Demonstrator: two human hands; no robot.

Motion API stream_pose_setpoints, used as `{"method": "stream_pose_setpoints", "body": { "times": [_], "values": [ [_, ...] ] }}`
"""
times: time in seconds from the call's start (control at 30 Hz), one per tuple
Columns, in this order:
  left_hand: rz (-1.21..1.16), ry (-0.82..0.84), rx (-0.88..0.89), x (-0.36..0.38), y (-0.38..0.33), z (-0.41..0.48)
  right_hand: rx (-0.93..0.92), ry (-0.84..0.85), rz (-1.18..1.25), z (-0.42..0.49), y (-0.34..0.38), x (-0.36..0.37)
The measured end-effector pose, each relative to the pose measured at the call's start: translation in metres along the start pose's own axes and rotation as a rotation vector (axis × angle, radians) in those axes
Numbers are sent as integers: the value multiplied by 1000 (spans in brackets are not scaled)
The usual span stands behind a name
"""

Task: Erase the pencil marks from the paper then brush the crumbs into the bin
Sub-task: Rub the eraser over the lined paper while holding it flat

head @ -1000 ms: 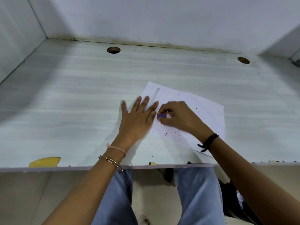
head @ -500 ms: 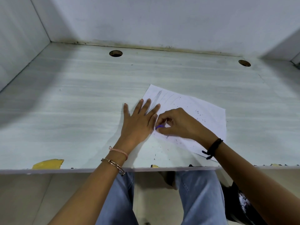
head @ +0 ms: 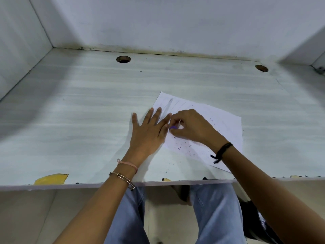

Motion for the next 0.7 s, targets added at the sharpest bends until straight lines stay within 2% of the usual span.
{"method": "stream_pose_setpoints", "body": {
  "times": [0.1, 0.2, 0.27, 0.37, 0.4, 0.53, 0.57, 0.67, 0.7],
  "values": [
    [26, 7, 21, 2, 0, 1, -58, 169, 25, -10, 6, 3],
    [-23, -30, 7, 2, 0, 0, 39, 0, -19, 3, -11, -7],
    [-16, -19, 0, 1, 0, 0, 42, -20, -17, 4, -7, -5],
    [63, 15, 22, 3, 0, 1, -42, 170, 32, -8, 7, 5],
    [53, 3, 24, 4, 0, 1, -36, 186, 27, -8, 5, 4],
    [-15, -55, 13, 0, 0, -1, 58, -54, -30, 5, -10, -7],
    [-12, -44, 11, 0, 0, 0, 49, -46, -33, 4, -6, -6],
    [39, -18, 35, 1, -1, 0, -18, 145, 36, -7, 7, 2],
    [37, -26, 37, 2, -1, 0, -5, 143, 53, -6, 3, 1]
  ]
}}
Point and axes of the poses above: each hand's wrist, its own z-axis towards the middle knuckle, its own x-axis out of the palm, y = z × x, the point moved 4 cm from there along z, towards the middle knuckle, and after that the axes turned 7 degrees about -z, right-handed, at the moved point
